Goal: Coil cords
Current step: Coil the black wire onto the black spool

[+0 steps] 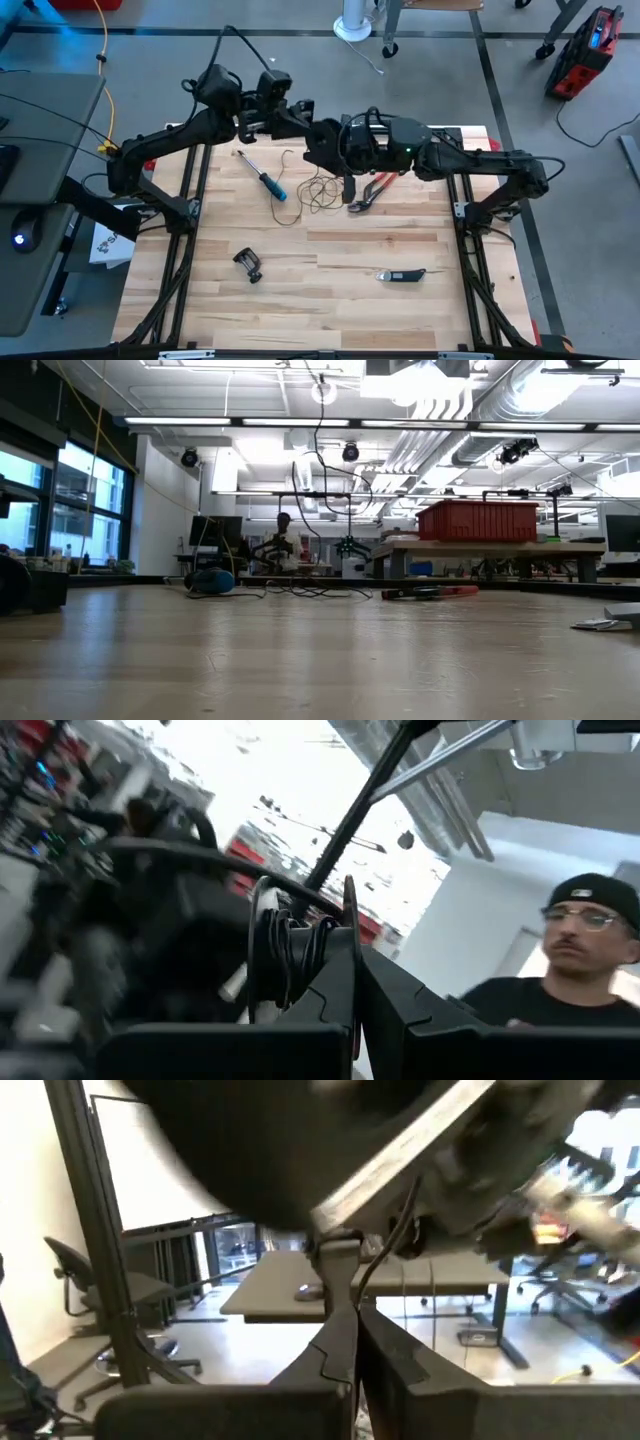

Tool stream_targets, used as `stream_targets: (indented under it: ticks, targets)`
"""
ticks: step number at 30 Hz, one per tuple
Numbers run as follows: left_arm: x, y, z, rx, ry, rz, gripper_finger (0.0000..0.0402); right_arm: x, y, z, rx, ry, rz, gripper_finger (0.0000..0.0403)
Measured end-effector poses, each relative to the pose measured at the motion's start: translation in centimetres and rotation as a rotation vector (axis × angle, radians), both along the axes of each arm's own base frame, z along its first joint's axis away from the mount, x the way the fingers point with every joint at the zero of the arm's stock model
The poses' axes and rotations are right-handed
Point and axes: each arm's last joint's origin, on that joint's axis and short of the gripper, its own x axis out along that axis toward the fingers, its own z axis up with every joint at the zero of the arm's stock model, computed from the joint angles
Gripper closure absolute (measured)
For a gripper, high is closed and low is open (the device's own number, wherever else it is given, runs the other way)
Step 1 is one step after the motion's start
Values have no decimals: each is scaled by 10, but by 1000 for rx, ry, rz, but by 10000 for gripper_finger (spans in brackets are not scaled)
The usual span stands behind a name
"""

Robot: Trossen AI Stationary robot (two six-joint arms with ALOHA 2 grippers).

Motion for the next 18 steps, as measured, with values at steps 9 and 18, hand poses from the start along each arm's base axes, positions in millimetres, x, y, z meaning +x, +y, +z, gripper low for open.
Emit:
stream_targets:
  ticks: [9, 18]
  targets:
    - [-39, 33, 15, 84, -54, 134, 402, -12, 1, 5, 29, 38, 17, 403]
    - [-80, 39, 25, 134, 13, 236, 402, -27, 0, 12, 32, 66, -15, 403]
